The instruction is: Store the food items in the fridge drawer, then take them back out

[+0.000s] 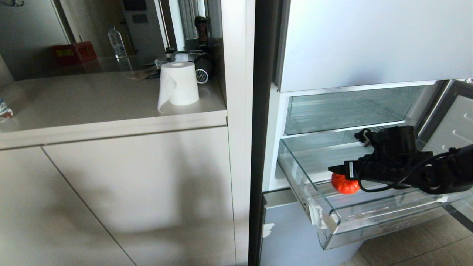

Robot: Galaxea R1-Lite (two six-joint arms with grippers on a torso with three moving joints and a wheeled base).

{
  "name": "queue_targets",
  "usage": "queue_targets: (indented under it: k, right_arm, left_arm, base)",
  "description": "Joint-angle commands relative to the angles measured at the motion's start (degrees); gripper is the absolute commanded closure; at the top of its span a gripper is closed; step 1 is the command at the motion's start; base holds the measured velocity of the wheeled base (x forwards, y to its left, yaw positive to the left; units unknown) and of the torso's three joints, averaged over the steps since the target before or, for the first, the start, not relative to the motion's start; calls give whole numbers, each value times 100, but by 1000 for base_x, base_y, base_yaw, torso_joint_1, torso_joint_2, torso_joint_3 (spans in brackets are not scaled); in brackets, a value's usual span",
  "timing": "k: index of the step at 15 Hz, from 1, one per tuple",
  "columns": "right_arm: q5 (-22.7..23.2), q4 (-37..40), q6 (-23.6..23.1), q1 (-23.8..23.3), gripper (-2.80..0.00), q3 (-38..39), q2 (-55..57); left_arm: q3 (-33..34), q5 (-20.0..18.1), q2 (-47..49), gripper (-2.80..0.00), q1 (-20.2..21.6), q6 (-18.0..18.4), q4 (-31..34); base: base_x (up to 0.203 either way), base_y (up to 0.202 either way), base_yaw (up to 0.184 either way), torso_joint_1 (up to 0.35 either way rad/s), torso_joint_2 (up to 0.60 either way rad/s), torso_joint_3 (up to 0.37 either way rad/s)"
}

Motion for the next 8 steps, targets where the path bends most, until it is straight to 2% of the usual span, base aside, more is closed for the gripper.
queue_targets:
  k: [1, 5, 6, 8]
  right_arm:
    - [3, -19, 16, 3, -280, 54, -174]
    - [-26, -1, 69, -87, -280, 608, -1820]
    - [-58, 11, 70, -165, -3, 832, -2407]
    - [-122, 31, 70, -304, 0, 1430, -3597]
  left_arm:
    - [0, 2, 9, 0, 0, -2, -2]
    - [0, 2, 9, 0, 0, -2, -2]
    - [0, 2, 9, 0, 0, -2, -2]
    - [0, 2, 9, 0, 0, -2, -2]
  base:
    - [0, 0, 0, 0, 0, 0]
    - [0, 0, 0, 0, 0, 0]
    - [0, 0, 0, 0, 0, 0]
    - [0, 0, 0, 0, 0, 0]
